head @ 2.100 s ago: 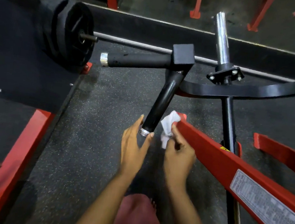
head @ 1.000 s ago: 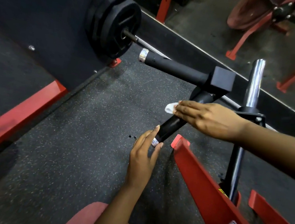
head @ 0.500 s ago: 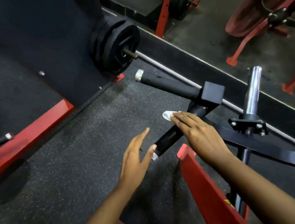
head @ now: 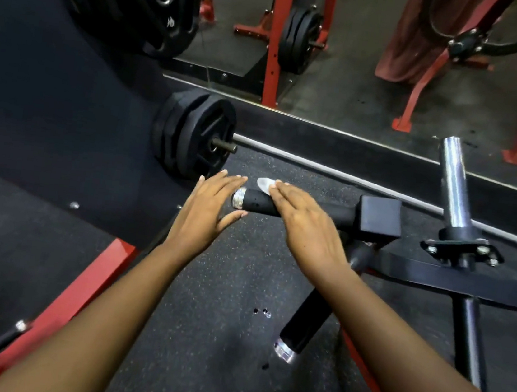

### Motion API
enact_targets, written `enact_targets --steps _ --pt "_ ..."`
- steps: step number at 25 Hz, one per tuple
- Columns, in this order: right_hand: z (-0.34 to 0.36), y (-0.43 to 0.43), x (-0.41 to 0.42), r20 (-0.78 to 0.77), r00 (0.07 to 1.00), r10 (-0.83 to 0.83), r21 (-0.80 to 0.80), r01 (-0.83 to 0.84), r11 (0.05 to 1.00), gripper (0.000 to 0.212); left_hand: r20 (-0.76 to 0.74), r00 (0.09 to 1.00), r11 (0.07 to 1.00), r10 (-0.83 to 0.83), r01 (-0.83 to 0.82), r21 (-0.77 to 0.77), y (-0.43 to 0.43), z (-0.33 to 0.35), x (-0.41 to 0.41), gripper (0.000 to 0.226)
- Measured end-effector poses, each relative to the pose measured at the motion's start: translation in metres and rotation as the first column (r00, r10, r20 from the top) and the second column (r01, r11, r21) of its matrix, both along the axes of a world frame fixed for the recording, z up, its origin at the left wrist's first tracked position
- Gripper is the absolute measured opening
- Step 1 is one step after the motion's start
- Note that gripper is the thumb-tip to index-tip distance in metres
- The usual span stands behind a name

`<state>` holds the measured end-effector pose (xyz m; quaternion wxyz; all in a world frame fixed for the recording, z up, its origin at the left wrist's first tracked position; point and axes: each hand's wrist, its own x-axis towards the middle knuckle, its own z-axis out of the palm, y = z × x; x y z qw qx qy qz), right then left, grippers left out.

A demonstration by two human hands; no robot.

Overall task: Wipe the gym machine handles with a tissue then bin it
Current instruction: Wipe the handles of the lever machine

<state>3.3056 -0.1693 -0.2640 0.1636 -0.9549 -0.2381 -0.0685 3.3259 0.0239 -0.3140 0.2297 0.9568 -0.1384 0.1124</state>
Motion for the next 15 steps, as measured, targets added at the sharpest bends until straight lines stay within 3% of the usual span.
enact_targets --steps 4,7,10,12,15 --pt "-0.002 0.013 0.001 0.105 0.994 -0.041 -0.091 0.051 0.995 0.052 0.106 0.992 0.995 -0.075 0.068 0.070 0.007 0.000 0.008 0.059" --pt "0.006 -0.011 0.002 -0.027 0.998 -0.062 -0.144 0.057 0.988 0.055 0.147 0.983 0.993 -0.106 0.097 0.066 0.010 0.001 0.009 0.053" --pt "0.019 -0.032 -0.005 -0.040 0.971 -0.234 -0.188 0.223 0.957 0.054 0.143 0.981 0.990 -0.132 0.125 0.059 0.013 0.002 0.011 0.050" --pt "0.019 -0.022 -0.006 -0.029 0.941 -0.336 -0.152 0.328 0.932 0.053 0.119 0.983 0.988 -0.142 0.134 0.074 0.015 0.002 0.013 0.054" --pt "0.017 0.024 0.001 -0.035 0.939 -0.343 -0.060 0.341 0.938 0.050 0.085 0.985 0.987 -0.152 0.148 0.057 0.017 0.001 0.014 0.057"
